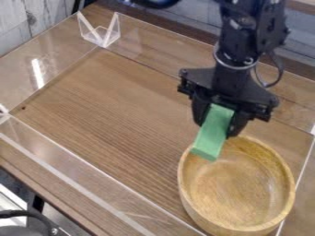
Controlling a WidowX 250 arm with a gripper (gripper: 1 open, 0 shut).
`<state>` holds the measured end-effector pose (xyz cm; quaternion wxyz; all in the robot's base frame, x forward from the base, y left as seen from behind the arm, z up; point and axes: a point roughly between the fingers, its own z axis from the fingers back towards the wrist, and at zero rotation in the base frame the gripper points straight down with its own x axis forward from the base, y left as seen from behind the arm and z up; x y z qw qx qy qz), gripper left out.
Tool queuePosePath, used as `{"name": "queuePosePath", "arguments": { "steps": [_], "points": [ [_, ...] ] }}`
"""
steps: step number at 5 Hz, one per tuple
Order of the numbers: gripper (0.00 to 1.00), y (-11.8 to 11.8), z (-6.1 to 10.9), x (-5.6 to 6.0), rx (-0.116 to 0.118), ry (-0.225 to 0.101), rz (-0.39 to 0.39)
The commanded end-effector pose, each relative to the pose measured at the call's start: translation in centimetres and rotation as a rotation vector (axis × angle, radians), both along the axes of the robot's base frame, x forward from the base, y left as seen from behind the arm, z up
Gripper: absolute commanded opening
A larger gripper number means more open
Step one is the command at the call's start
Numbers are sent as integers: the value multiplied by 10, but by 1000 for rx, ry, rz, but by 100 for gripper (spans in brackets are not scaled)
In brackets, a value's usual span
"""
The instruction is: Put the green block in the brown bowl
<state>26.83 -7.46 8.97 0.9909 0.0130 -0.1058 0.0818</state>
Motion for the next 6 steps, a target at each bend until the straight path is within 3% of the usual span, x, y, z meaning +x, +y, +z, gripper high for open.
{"name": "queuePosePath", "arguments": {
  "steps": [1,3,4,5,6],
  "points": [
    [0,-6,-3,0,-6,-31,-2],
    [0,29,11,-3,-7,-37,-140],
    [0,38,25,5,-17,-58,-208],
    [0,21,27,11,-8,-72,-195],
    [0,2,22,8,-10,-75,-201]
  ]
}}
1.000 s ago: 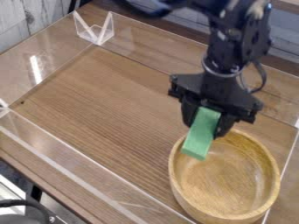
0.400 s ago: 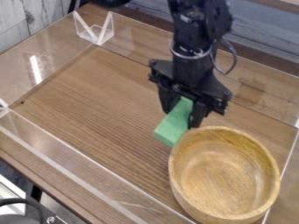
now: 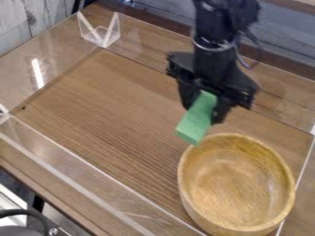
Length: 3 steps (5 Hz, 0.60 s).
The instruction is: Put the green block in the brown bowl
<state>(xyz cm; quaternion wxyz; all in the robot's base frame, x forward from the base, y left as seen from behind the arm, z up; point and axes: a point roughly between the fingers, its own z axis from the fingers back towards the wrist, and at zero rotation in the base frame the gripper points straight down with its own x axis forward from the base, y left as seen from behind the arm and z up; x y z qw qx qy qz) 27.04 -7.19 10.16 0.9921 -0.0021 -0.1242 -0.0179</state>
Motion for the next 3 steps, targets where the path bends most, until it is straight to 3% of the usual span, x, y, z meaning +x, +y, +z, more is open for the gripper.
{"name": "queuePosePath", "arguments": {
  "steps": [1,3],
  "points": [
    [0,-14,6,8,-15,-42,-51],
    [0,-5,9,7,-7,-33,-92]
  ]
}}
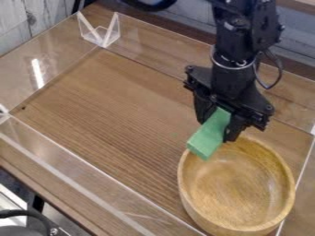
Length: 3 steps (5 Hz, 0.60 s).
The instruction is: Put the green block in the brown bowl
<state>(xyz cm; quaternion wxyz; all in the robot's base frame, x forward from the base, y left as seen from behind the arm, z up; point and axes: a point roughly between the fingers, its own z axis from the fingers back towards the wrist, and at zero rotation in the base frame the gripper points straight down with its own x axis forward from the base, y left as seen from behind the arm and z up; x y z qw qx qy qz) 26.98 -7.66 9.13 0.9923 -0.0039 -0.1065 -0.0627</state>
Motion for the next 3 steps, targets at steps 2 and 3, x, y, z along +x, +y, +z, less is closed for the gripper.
{"name": "queuePosePath", "arguments": {
  "steps": [2,3],
  "points": [
    [0,-58,16,-22,-76,-55,-70],
    [0,-75,1,-37,-116,-35,-80]
  ]
}}
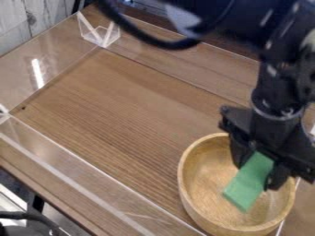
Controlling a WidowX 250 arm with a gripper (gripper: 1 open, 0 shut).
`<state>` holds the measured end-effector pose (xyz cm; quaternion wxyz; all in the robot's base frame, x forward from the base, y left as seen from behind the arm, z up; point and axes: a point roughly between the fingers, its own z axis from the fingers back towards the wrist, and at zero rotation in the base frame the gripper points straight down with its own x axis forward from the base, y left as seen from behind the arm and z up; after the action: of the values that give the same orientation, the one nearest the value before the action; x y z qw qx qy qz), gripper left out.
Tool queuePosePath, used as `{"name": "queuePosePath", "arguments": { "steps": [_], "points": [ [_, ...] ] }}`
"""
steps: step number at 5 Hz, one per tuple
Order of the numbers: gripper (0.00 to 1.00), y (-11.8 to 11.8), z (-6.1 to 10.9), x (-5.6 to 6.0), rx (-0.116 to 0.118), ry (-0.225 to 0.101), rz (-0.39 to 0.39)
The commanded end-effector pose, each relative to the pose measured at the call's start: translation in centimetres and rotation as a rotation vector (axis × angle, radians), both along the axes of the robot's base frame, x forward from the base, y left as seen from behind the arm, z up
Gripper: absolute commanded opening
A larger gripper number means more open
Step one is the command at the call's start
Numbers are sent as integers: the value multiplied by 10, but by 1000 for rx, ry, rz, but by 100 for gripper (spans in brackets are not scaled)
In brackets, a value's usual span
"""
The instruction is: Put the green block in the brown bowl
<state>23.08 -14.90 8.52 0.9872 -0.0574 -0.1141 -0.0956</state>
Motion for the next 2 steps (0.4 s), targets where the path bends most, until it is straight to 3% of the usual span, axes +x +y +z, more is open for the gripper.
{"name": "queuePosePath", "arguments": {
  "steps": [1,2],
  "points": [
    [0,-6,-4,-8,-44,6,11],
    [0,-7,-6,-10,-48,20,35]
  ]
}}
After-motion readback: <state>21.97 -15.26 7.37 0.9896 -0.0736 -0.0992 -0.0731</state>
